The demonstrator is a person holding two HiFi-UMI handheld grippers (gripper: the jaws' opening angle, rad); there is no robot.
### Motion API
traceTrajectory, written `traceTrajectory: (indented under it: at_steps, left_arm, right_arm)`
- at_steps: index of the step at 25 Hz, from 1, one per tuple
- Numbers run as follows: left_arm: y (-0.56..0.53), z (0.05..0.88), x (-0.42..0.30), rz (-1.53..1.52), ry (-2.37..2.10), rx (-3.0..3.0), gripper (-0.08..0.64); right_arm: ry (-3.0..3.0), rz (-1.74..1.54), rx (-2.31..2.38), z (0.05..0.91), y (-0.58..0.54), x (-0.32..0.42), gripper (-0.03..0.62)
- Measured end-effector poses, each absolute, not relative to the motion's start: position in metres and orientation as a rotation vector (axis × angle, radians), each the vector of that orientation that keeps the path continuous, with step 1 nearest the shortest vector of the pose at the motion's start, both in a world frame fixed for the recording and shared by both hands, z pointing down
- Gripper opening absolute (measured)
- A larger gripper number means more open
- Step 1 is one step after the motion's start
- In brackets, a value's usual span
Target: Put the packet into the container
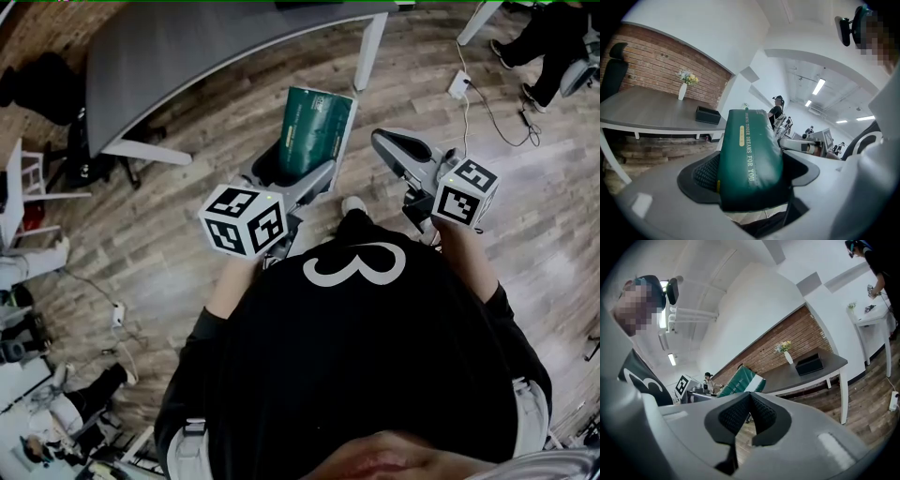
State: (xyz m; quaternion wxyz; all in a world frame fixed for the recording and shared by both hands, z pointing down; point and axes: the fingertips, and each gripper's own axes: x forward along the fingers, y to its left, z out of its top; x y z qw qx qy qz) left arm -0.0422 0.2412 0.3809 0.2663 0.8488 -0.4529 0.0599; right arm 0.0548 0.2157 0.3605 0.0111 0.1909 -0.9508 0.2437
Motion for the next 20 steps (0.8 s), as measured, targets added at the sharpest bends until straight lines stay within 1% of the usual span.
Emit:
traceTrajectory:
  at_steps: [10, 20]
  left_arm:
    - [0.161, 0.377, -0.008, 0.193, -1.237, 2.272, 0.431]
    - [0.087, 0.360, 0.021, 0.185, -1.252, 2.298, 0.431]
  right_arm:
    - [-2.977, 0.823, 0.562, 0.358, 0.130, 0.088, 0.002]
    - [-3.017, 0.780, 0.563, 0.339, 0.053, 0.118, 0.002]
